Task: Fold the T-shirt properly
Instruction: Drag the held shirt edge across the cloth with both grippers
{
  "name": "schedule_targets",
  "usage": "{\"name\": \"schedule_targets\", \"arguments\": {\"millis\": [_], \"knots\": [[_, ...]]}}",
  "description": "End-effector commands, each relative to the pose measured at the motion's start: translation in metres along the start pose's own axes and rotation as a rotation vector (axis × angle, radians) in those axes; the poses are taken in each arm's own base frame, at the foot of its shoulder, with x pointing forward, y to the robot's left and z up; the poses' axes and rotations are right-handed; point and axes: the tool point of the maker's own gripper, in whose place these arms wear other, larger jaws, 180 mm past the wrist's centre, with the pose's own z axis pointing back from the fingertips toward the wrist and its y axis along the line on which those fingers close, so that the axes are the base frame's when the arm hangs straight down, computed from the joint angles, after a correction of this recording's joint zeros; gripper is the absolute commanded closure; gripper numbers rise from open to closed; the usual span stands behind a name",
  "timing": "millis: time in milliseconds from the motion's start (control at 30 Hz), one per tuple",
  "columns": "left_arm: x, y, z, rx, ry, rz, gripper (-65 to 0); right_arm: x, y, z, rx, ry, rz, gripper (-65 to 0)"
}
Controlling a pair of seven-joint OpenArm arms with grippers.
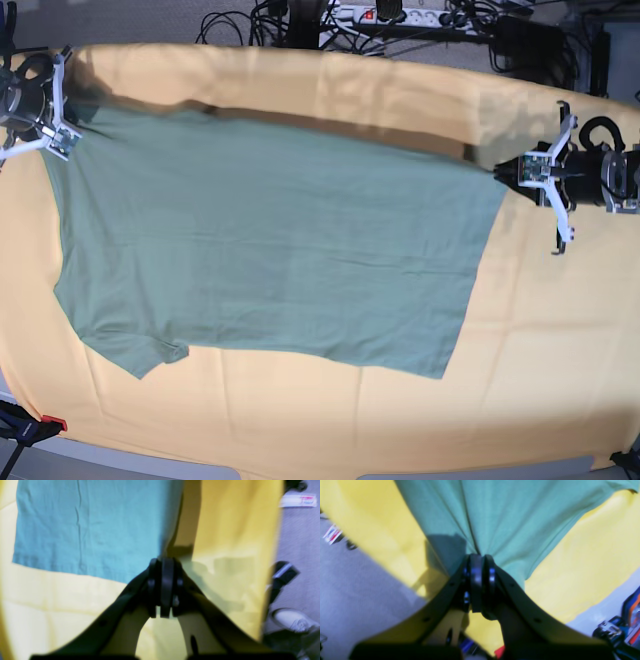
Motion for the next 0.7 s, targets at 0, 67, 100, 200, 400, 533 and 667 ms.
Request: {"name": "schedule_targets", "arguments": {"millis": [0, 67, 100, 200, 400, 533, 667], "knots": [[0.007, -0.001, 0.009, 0.001, -0.015, 0.000, 0.0, -0.002, -0.011, 0.008, -0.036, 0.013, 0.017, 0.0], [0.011, -0.016, 0.011, -0.037, -0.017, 0.000, 0.0, -0.009, -0.015, 0.012, -0.053, 0.030, 0.006, 0.0], [0.013, -0.022, 0.012, -0.053, -0.016, -0.002, 0.0, -0.012, -0.016, 0.015, -0.056, 0.036, -0.002, 0.0], [0.019, -0.040, 0.015, -0.101, -0.015, -0.007, 0.0, -0.019, -0.008, 0.019, -0.020, 0.034, -0.028, 0.0], [0.016, -0.058, 0.021, -0.148, 0.055, -0.017, 0.0, -0.036, 0.016, 0.019, 0.059, 0.080, -0.025, 0.0], [0.035, -0.064, 0.020, -0.167, 0.001, 0.025, 0.0, -0.042, 0.024, 0.019, 0.083, 0.097, -0.028, 0.0], [0.036, -0.067, 0.020, -0.175, 0.023, 0.010, 0.0, -0.041, 0.023, 0.019, 0.078, 0.097, -0.034, 0.0]]}}
